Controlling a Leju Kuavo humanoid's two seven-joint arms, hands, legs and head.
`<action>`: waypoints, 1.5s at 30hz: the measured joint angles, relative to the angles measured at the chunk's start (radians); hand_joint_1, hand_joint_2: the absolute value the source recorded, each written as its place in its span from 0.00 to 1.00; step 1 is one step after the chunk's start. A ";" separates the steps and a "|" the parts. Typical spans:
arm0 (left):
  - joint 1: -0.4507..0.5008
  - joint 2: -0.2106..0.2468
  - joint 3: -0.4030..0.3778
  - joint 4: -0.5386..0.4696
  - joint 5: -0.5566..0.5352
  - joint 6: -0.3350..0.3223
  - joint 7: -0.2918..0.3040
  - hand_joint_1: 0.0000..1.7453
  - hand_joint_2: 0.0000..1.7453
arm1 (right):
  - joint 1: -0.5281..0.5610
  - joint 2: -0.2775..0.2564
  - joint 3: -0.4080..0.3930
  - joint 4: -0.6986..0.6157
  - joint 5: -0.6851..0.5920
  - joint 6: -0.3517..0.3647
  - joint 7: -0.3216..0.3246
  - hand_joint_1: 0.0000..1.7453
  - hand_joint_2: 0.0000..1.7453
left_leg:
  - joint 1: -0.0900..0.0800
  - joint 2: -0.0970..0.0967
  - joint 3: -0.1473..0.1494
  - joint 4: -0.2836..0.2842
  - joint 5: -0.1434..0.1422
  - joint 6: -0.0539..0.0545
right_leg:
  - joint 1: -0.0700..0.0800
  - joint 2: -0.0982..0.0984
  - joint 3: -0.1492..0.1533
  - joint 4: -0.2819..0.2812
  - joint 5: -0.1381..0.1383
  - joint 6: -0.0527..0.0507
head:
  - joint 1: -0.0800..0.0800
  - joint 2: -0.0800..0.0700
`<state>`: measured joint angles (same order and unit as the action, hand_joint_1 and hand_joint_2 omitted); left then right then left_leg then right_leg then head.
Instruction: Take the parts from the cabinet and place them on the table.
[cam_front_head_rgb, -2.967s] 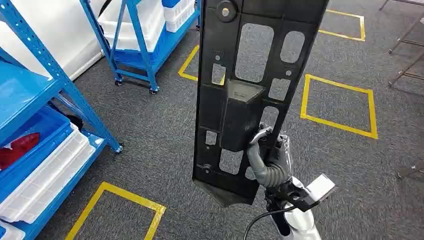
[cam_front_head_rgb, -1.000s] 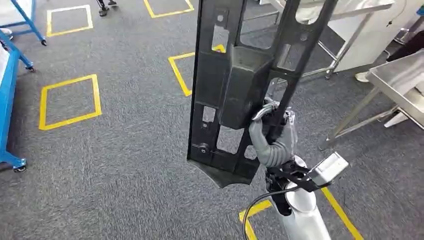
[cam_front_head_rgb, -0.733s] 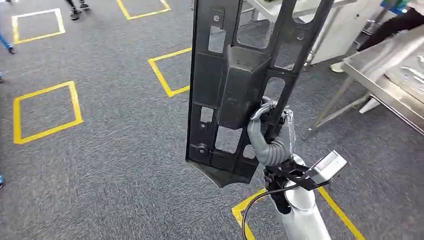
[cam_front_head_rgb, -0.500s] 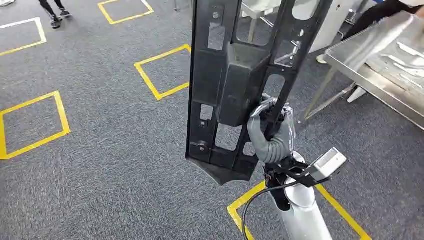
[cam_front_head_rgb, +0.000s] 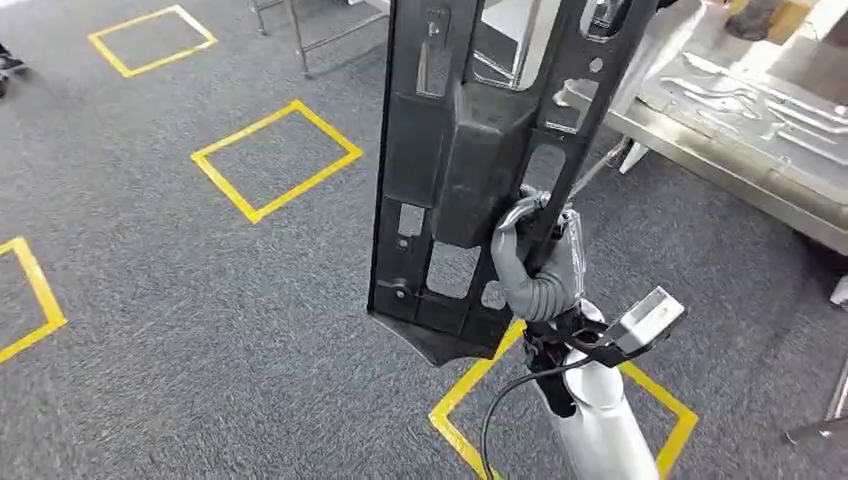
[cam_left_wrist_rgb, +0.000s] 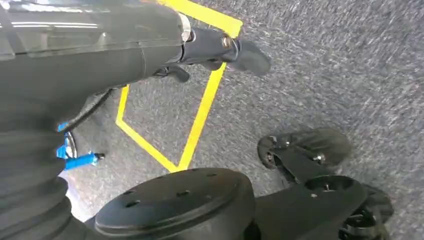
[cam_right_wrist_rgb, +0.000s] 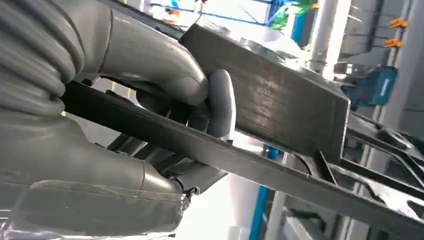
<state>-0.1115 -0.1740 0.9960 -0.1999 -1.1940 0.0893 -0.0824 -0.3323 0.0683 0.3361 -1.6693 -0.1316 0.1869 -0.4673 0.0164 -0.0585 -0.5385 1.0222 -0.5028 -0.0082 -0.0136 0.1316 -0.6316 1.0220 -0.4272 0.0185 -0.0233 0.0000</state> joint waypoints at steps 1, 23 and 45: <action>-0.001 -0.001 0.000 0.000 0.000 0.000 0.000 0.00 1.00 | 0.000 -0.001 0.000 0.001 0.000 0.000 0.000 0.99 1.00 | 0.004 0.011 0.001 -0.008 0.005 0.009 | 0.001 0.011 -0.002 0.001 0.002 0.007 | 0.000 0.000; -0.003 -0.001 0.005 0.000 0.014 -0.001 0.002 0.00 1.00 | -0.022 0.003 0.014 0.027 -0.006 0.000 -0.007 0.99 1.00 | -0.004 0.072 -0.108 0.287 -0.143 -0.019 | 0.014 -0.089 0.017 -0.014 0.001 -0.040 | 0.000 0.000; 0.010 -0.006 0.018 0.000 0.012 0.005 0.005 0.00 1.00 | -0.035 0.001 0.019 0.038 -0.010 0.000 -0.011 0.99 1.00 | -0.005 0.167 0.033 -0.020 -0.017 0.005 | 0.023 -0.197 -0.004 -0.002 0.009 -0.009 | 0.000 0.000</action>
<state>-0.1012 -0.1801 1.0143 -0.1999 -1.1818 0.0938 -0.0771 -0.3678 0.0694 0.3552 -1.6312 -0.1415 0.1869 -0.4780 0.0119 0.1088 -0.5055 1.0023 -0.5201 -0.0037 0.0095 -0.0657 -0.6352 1.0201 -0.4183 0.0097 -0.0233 0.0000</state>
